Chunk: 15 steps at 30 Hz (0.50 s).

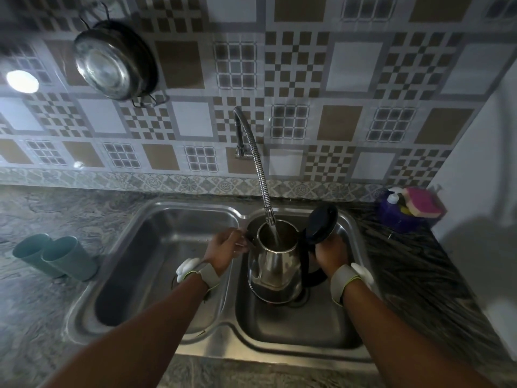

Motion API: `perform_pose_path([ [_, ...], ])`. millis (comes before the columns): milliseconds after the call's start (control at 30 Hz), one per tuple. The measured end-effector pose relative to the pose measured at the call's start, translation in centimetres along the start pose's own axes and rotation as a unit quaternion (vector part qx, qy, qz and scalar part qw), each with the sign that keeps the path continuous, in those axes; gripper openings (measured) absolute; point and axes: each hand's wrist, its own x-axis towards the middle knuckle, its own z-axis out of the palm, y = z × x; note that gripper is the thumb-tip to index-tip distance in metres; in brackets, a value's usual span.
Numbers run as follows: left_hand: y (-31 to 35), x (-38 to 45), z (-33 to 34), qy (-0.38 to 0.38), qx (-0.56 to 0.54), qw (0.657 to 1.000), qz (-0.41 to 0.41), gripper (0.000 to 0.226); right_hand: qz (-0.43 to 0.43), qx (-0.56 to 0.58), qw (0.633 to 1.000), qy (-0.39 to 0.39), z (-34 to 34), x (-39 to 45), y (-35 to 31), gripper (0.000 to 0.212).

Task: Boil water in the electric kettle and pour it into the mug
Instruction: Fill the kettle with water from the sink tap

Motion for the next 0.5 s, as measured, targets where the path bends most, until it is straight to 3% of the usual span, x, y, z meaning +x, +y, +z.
perform_pose_path([
  [167, -0.2, -1.0, -0.1, -0.035, 0.013, 0.999, 0.02, 0.006, -0.018, -0.008, 1.0, 0.014, -0.1, -0.4, 0.0, 0.023],
  [267, -0.2, -1.4, -0.6, -0.058, 0.054, 0.996, 0.05, 0.011, -0.029, -0.025, 0.999, -0.002, -0.2, -0.6, -0.1, 0.034],
  [500, -0.4, -1.6, -1.0, -0.055, 0.081, 0.993, 0.068, 0.019, -0.015, 0.005, 1.0, 0.002, -0.3, -0.6, -0.3, 0.03],
])
